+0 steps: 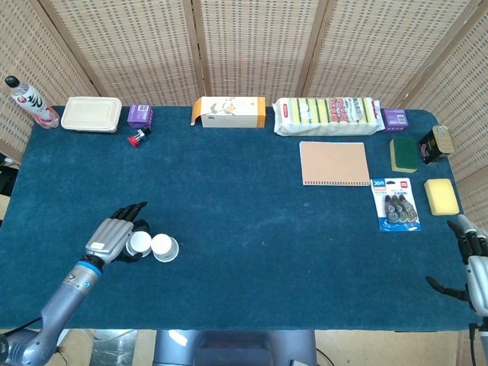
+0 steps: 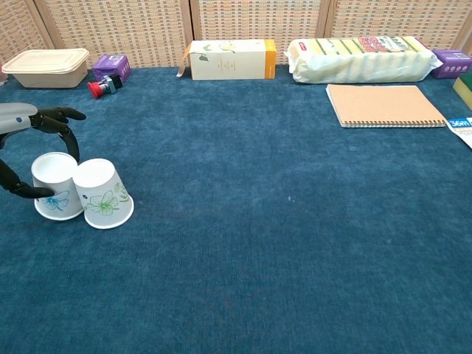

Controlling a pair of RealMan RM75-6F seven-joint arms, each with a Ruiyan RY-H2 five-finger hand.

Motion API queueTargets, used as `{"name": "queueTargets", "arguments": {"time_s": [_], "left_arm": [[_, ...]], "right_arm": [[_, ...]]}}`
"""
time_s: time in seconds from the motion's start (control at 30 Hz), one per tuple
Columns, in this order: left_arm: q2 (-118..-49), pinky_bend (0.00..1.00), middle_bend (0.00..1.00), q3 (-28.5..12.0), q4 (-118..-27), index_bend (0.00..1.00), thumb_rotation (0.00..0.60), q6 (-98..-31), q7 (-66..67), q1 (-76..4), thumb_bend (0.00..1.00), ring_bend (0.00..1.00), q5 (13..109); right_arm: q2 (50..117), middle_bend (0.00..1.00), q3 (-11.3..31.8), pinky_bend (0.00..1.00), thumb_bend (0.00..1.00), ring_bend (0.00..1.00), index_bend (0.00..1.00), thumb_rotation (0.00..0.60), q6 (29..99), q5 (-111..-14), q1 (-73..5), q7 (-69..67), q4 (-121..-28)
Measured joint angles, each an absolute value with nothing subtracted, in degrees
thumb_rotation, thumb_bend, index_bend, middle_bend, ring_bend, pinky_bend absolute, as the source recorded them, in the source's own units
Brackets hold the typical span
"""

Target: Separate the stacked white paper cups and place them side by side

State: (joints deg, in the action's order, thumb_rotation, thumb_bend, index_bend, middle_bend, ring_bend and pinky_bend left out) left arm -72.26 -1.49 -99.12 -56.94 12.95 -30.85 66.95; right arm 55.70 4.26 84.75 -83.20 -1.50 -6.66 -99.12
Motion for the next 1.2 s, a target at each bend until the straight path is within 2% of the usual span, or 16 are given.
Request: {"name": "queueTargets", "arguments": {"time_s": [0.07,0.27,0.5,0.77,0.87,1.1,1.2], "left_arm": [[-71.98,0.09,0.00,-1.44,-99.26,0.36,0.600,-56.92,12.69,-30.70,0.21,0.00,67.02],[-70.66,0.09,0.00,-1.14,-100.10,0.11,0.600,-56.88,12.86,-30.23,0.20,0.00,66.53],[-69.85,0.09,0.00,-1.21,-100.51,0.01,0.600,-57.09,11.67,-29.74,0.19,0.00,66.81],[-67.08,0.09,0.00,-0.90,-101.09,0.00,0.600,-61.36,7.14,-27.03,0.17,0.00,72.09],[-66.74,0.09,0.00,-0.53,-100.35,0.00,0.600,-65.36,7.73,-25.11,0.14,0.00,73.67],[-68.61,0.08,0.00,0.58,-97.04,0.00,0.600,-80.48,13.45,-17.37,0.13,0.00,77.75],[-68.31,0.08,0.00,1.78,-96.53,0.00,0.600,-83.53,11.93,-14.08,0.13,0.00,80.18]], "right_arm": [[55.67,0.00,4.26,0.00,0.18,0.00,0.02,0.600,84.76,-83.20,-1.49,-6.72,-99.12],[55.68,0.00,4.20,0.00,0.18,0.00,0.02,0.600,84.73,-83.33,-1.51,-6.64,-99.16],[55.72,0.00,4.20,0.00,0.18,0.00,0.02,0.600,84.72,-83.26,-1.51,-6.51,-99.22],[55.65,0.00,4.25,0.00,0.18,0.00,0.02,0.600,84.89,-83.24,-1.44,-6.58,-99.32],[55.68,0.00,4.37,0.00,0.18,0.00,0.02,0.600,85.27,-83.09,-1.31,-6.32,-99.30],[56.09,0.00,4.73,0.00,0.18,0.00,0.02,0.600,86.54,-82.62,-0.74,-5.63,-98.88],[56.27,0.00,4.77,0.00,0.18,0.00,0.02,0.600,86.35,-82.40,-0.78,-5.32,-98.66]]}}
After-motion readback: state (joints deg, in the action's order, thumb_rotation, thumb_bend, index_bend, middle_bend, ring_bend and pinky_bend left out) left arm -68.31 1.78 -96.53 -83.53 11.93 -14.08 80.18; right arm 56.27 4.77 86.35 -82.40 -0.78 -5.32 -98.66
